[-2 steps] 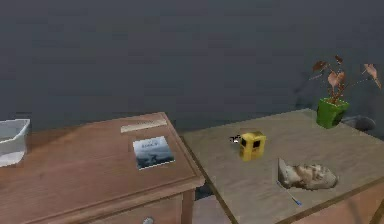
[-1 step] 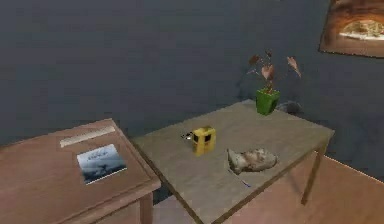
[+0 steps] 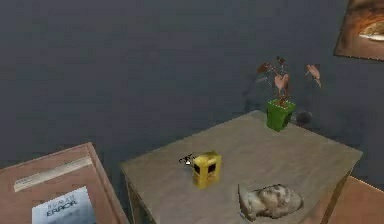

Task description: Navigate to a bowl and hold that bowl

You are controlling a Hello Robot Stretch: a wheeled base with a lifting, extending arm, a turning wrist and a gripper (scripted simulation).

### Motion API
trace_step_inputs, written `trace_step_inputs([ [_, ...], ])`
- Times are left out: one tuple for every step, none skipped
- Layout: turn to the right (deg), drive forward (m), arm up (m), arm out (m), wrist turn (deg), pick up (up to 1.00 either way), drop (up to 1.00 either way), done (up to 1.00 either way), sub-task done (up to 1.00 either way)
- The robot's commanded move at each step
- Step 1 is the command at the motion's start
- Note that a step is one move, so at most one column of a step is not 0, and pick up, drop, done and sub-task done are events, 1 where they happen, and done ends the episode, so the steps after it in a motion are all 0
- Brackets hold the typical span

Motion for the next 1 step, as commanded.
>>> trace_step_inputs([
  [-45.0,0.0,0.0,0.0,0.0,0.0,0.0,0.0,0.0],
])
